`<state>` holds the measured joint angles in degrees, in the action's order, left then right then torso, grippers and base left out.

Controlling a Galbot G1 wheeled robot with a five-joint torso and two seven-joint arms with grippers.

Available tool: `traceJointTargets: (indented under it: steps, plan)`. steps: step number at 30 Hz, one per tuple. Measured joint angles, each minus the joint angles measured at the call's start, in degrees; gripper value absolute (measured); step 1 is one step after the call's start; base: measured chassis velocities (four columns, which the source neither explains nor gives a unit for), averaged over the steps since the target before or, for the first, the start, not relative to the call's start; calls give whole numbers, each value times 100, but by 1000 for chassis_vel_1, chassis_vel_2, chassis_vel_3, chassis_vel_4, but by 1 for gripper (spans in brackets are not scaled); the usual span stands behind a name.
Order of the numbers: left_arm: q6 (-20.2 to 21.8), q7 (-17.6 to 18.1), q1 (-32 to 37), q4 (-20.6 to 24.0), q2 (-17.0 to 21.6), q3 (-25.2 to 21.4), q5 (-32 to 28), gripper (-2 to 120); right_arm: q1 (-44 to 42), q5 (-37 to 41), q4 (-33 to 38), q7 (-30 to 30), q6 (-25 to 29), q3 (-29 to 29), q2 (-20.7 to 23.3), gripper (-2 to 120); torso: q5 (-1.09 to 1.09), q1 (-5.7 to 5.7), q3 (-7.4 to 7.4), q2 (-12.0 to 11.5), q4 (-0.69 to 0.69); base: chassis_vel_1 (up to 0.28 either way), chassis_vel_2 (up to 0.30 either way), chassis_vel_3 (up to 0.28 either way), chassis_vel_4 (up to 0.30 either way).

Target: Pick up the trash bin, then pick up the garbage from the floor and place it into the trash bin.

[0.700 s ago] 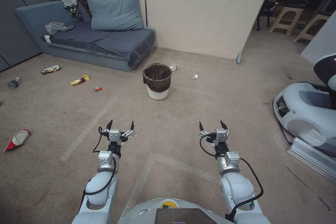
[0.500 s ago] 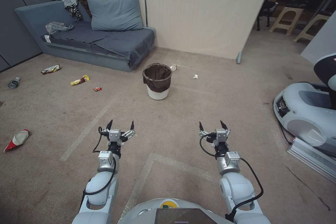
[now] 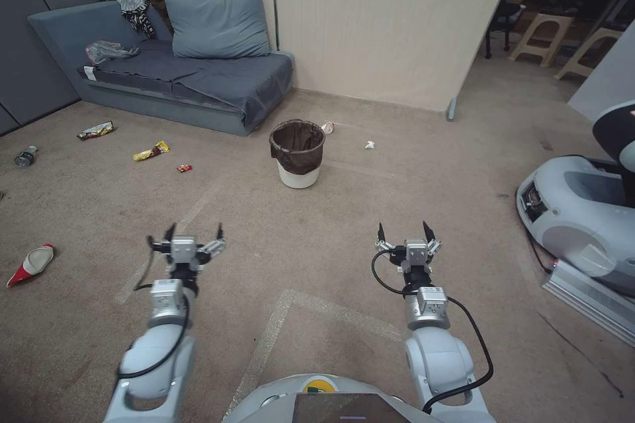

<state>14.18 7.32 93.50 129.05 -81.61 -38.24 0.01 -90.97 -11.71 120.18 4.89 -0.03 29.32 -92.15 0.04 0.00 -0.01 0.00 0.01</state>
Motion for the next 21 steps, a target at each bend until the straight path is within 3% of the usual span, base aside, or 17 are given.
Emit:
traceJointTargets:
  steps: [1,10,21]
  plan:
    - [51,-6,31,16,1,40,-30,100,5,6,-21,-26,58,3,-13,100,-8,0,0,0,-1,0,0,0,0]
    - [34,-132,56,-89,-6,41,-49,100,82,-88,-233,-116,621,78,-8,100,-5,0,1,0,-1,0,0,0,0]
    - [-10,-317,79,-123,-32,158,-66,100,69,-86,-329,-263,814,108,-4,100,-4,0,0,0,-1,0,0,0,0]
